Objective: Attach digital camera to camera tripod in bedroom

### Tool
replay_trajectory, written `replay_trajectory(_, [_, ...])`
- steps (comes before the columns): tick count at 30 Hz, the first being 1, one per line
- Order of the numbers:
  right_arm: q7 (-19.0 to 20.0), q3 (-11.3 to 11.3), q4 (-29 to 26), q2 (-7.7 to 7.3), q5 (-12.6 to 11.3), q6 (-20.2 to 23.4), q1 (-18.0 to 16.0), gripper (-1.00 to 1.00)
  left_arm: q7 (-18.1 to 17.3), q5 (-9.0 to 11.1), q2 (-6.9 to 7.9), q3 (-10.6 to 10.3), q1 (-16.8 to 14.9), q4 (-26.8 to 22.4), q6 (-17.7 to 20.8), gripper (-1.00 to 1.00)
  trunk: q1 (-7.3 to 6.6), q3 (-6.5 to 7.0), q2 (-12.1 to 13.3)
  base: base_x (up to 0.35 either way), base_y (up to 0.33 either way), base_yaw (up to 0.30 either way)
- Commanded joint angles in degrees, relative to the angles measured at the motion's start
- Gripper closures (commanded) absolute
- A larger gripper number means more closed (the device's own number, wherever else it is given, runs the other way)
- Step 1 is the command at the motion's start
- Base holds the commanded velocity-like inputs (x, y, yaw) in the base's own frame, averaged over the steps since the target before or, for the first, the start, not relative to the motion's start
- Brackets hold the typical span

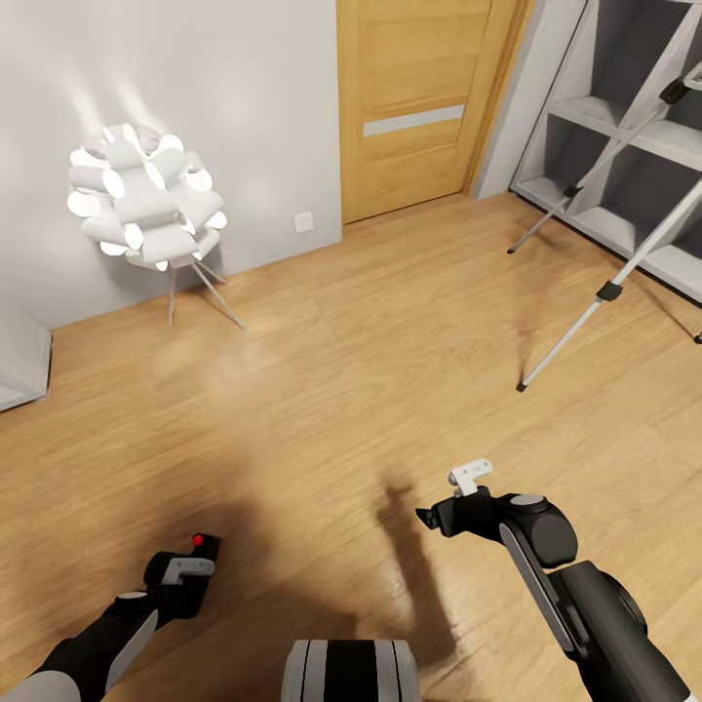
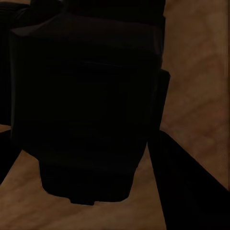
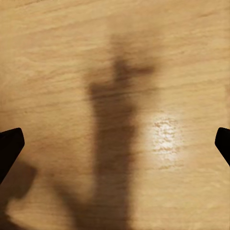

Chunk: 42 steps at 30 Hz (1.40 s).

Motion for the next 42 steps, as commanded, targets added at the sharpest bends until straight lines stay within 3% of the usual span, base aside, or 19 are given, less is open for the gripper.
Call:
replay_trajectory(1, [-0.2, 0.1, 0.0, -0.04, -0.3, 0.2, 0.0, -1.0, -0.1, 0.2, 0.04, -0.3, 0.0, -0.1, 0.3, 1.0, -0.01, -0.04, 0.0, 0.0, 0.0, 0.0])
replay_trajectory(28, [-0.2, 0.1, 0.0, -0.03, -0.3, 0.2, 0.0, -1.0, -1.9, 0.1, 0.23, -0.3, 0.5, -1.0, 0.2, 1.0, -0.01, -0.04, 0.0, -0.004, 0.0, 0.0])
replay_trajectory(42, [-0.2, 0.1, 0.0, -0.04, -0.3, 0.2, 0.0, -1.0, -4.9, 0.2, 0.47, 0.1, 0.5, -1.5, 0.2, 1.0, -0.01, -0.04, 0.0, -0.263, -0.025, 0.0])
